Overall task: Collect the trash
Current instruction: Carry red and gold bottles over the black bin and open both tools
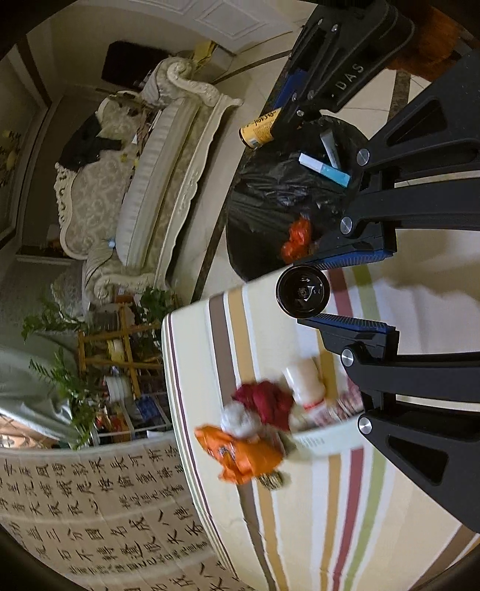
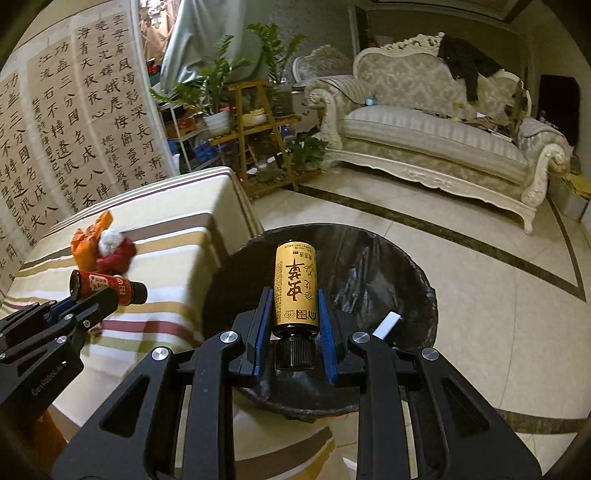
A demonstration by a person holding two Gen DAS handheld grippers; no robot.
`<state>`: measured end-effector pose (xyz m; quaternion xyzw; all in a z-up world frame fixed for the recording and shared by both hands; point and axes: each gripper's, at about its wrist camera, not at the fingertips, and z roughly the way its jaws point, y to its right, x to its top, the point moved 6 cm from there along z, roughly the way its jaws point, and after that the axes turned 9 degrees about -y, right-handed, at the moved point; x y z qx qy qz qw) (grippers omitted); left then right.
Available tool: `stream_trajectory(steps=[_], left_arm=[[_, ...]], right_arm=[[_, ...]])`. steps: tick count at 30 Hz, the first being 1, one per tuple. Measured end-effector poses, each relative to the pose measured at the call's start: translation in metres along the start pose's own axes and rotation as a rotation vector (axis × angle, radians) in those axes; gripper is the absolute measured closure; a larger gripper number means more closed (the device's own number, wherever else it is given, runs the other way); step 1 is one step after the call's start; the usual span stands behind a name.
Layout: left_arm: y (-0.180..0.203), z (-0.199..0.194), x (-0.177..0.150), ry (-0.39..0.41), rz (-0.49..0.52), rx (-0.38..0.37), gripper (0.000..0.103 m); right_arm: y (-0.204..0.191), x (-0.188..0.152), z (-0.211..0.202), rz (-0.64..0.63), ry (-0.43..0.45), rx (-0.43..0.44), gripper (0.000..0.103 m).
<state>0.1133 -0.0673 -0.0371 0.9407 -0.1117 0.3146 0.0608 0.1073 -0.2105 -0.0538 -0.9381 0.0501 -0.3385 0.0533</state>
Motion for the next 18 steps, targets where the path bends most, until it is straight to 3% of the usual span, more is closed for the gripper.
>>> stream_trajectory(steps=[18], left_arm=[[0.042, 0.058, 0.025, -0.064, 0.072, 0.024, 0.078]], right_arm=[[0.036, 0.017, 0.049, 0.058, -0.048, -0.022, 0.080]])
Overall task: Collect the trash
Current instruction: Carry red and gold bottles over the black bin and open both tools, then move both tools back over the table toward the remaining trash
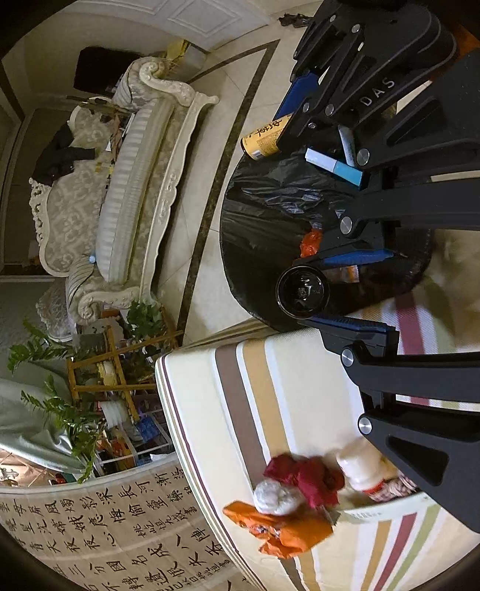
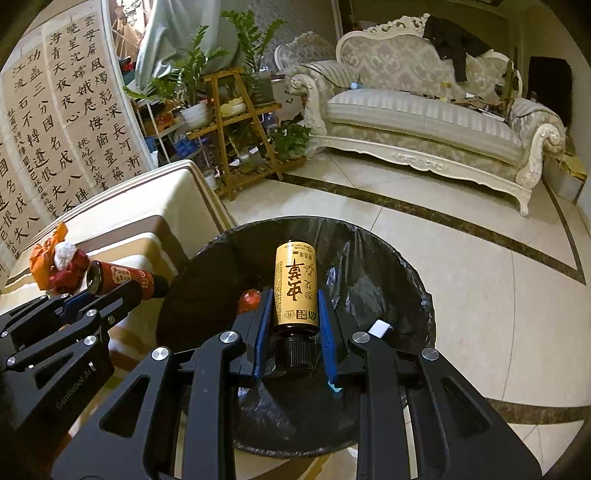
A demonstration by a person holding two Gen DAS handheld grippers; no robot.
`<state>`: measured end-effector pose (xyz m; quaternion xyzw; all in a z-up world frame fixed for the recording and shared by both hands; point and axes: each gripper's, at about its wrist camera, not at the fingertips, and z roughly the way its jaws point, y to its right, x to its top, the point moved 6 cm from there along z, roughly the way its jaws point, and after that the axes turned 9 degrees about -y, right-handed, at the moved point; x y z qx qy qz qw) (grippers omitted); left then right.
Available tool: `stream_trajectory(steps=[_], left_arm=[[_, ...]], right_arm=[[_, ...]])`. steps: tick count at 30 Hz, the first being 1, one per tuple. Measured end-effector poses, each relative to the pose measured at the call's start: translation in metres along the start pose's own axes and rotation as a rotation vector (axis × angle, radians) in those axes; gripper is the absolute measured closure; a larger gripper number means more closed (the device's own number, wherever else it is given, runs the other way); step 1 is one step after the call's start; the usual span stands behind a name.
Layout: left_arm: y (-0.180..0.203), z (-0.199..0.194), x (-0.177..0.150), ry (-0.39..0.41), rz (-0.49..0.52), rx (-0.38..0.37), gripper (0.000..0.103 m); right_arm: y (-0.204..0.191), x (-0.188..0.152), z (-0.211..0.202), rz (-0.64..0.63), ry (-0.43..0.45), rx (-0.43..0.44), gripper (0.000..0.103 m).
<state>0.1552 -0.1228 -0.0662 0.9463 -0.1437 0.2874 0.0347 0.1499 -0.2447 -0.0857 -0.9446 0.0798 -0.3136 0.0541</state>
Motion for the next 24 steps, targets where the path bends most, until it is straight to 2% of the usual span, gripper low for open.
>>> stream_trajectory(steps=[5, 6, 10, 11, 13, 19, 24], left_arm=[[0.002, 0.005, 0.002, -0.017, 0.005, 0.006, 0.078], [0.003, 0.006, 0.003, -0.017, 0.005, 0.010, 0.076], [0.001, 0.006, 0.006, -0.009, -0.004, 0.032, 0.052], [0.001, 0.006, 0.007, -0.006, -0.005, 0.035, 0.051], [0.001, 0.005, 0.007, -0.001, -0.005, 0.039, 0.046], [-0.004, 0.000, 0.007, 0.013, -0.020, 0.051, 0.035], [-0.010, -0.004, 0.003, 0.009, -0.036, 0.055, 0.034]], right_arm=[[0.006, 0.002, 0.010, 0.011, -0.013, -0.007, 0.080], [0.006, 0.002, 0.011, 0.012, -0.014, -0.007, 0.080], [0.009, 0.002, 0.012, 0.023, -0.017, -0.006, 0.076], [0.010, 0.002, 0.012, 0.025, -0.015, -0.008, 0.070], [0.012, 0.002, 0.010, 0.031, -0.008, -0.012, 0.066], [0.018, 0.000, 0.002, 0.046, 0.003, -0.023, 0.064], [0.017, -0.002, -0.001, 0.045, 0.004, -0.023, 0.063]])
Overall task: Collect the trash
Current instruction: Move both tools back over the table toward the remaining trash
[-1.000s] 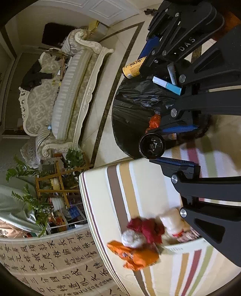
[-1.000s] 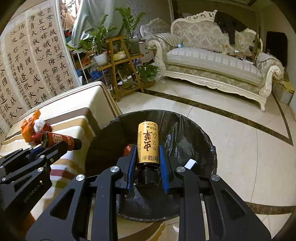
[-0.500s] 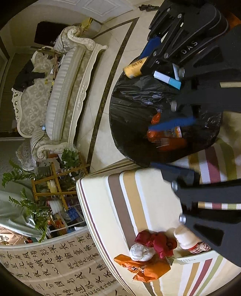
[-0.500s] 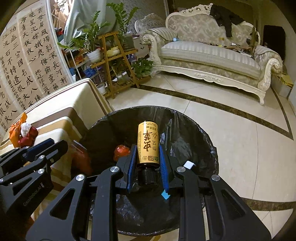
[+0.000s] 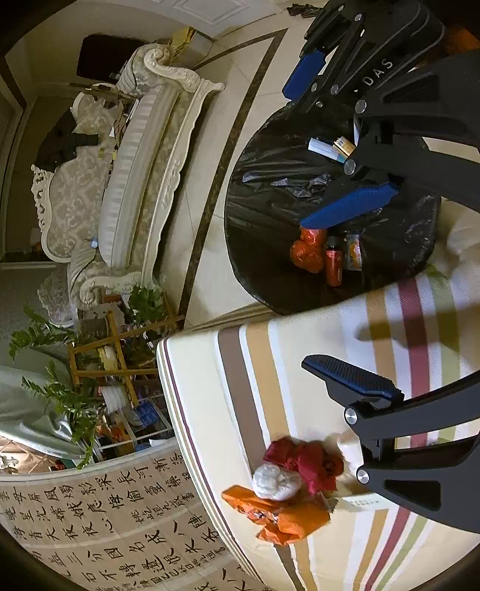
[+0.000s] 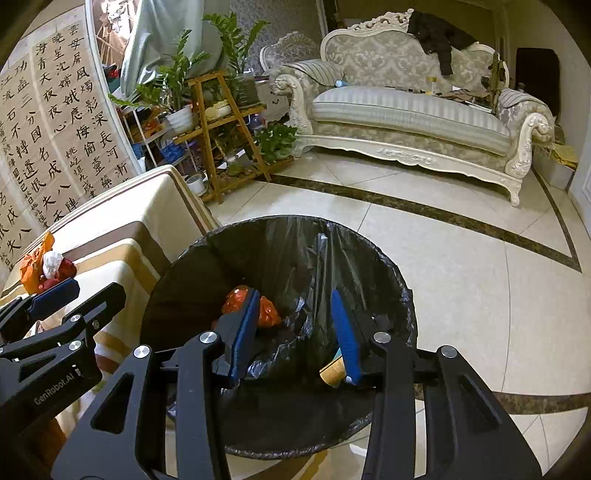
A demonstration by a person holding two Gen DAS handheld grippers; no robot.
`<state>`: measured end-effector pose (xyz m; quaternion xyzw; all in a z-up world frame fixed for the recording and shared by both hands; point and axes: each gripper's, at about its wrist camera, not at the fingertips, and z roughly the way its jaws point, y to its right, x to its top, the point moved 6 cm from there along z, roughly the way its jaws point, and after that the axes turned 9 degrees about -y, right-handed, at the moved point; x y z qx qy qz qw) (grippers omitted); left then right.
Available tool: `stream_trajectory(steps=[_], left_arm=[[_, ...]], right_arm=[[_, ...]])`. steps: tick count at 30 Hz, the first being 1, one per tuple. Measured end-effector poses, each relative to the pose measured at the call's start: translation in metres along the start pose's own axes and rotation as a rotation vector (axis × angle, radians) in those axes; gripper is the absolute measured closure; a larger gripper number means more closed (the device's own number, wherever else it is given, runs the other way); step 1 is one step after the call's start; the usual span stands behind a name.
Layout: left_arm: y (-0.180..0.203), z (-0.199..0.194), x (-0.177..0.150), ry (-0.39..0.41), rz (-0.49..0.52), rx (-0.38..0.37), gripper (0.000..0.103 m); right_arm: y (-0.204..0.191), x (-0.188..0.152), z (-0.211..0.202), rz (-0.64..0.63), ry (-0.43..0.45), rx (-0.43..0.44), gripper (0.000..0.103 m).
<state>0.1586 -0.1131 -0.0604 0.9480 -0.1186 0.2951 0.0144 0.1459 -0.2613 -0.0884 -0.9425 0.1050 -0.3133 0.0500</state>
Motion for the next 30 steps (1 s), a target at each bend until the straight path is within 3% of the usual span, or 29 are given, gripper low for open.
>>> stream_trajectory(steps=[5, 15, 30], left_arm=[[-0.007, -0.007, -0.007, 0.002, -0.015, 0.009, 0.034], [-0.040, -0.025, -0.024, 0.010, -0.077, 0.039, 0.034], [-0.125, -0.041, -0.067, -0.021, -0.235, 0.109, 0.034]], right_arm=[[-0.004, -0.005, -0.008, -0.003, 0.003, 0.005, 0.057], [-0.036, -0.013, -0.022, -0.048, 0.007, 0.044, 0.057], [-0.108, -0.028, -0.033, -0.157, -0.005, 0.124, 0.056]])
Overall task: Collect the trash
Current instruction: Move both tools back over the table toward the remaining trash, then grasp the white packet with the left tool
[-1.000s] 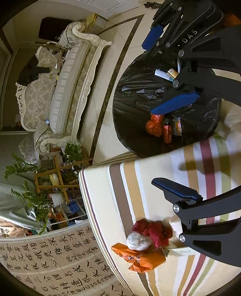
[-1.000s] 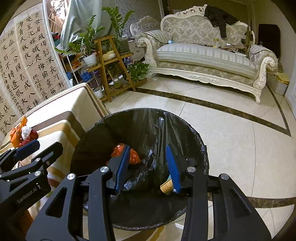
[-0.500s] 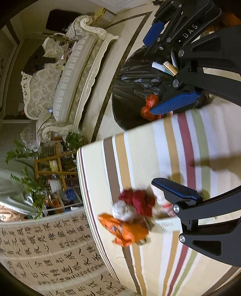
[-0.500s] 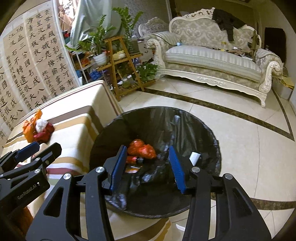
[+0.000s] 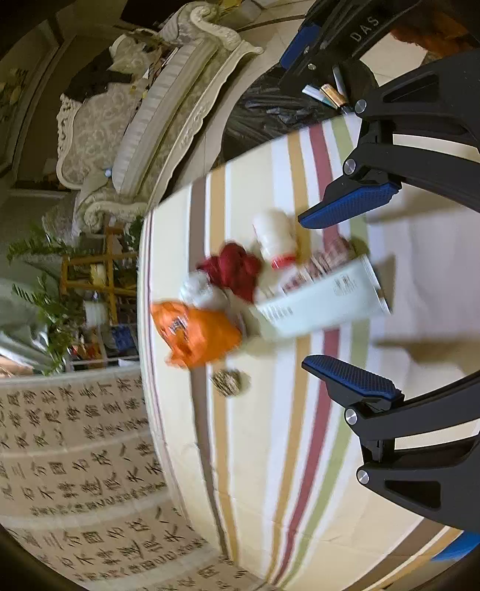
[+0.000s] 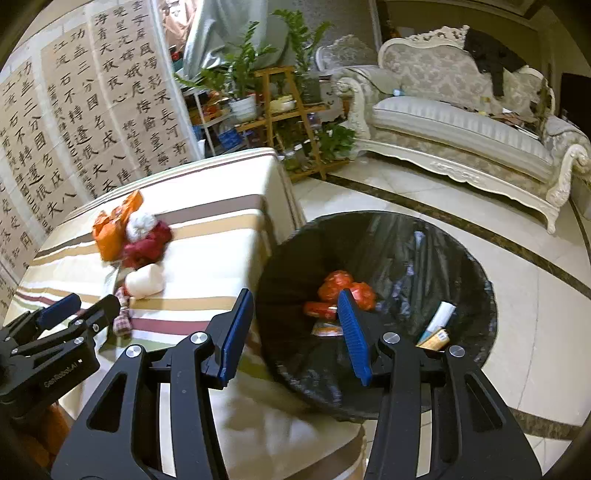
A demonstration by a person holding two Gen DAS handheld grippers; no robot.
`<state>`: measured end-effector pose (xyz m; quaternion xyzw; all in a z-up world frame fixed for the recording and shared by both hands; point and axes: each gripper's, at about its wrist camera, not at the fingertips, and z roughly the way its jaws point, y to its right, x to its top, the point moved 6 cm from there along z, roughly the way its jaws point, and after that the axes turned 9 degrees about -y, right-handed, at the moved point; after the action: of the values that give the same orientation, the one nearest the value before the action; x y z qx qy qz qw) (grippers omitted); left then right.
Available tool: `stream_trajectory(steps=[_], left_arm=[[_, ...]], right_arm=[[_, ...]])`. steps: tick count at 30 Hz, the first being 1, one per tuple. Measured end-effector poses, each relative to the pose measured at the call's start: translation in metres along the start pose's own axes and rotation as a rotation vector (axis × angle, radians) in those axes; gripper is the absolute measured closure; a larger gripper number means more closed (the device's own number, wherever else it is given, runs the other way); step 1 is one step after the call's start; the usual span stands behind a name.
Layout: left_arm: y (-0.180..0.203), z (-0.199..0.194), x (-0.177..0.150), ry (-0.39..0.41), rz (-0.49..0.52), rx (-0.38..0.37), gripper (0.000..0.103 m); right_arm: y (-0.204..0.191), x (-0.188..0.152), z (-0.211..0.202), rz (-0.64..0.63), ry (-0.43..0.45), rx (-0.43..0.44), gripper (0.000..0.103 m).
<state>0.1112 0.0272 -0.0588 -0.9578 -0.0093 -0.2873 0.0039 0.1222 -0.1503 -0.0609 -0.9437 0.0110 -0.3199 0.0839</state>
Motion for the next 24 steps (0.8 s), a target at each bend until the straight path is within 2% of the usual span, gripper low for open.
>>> stream_trajectory(steps=[7, 24], left_arm=[[-0.017, 0.010, -0.005, -0.039, -0.033, -0.004, 0.034], [-0.047, 0.013, -0.014, -0.079, -0.086, 0.007, 0.034]], right_arm=[[-0.019, -0.005, 0.004, -0.033, -0.018, 0.014, 0.056], [-0.029, -0.007, 0.013, -0.046, -0.041, 0.031, 0.056]])
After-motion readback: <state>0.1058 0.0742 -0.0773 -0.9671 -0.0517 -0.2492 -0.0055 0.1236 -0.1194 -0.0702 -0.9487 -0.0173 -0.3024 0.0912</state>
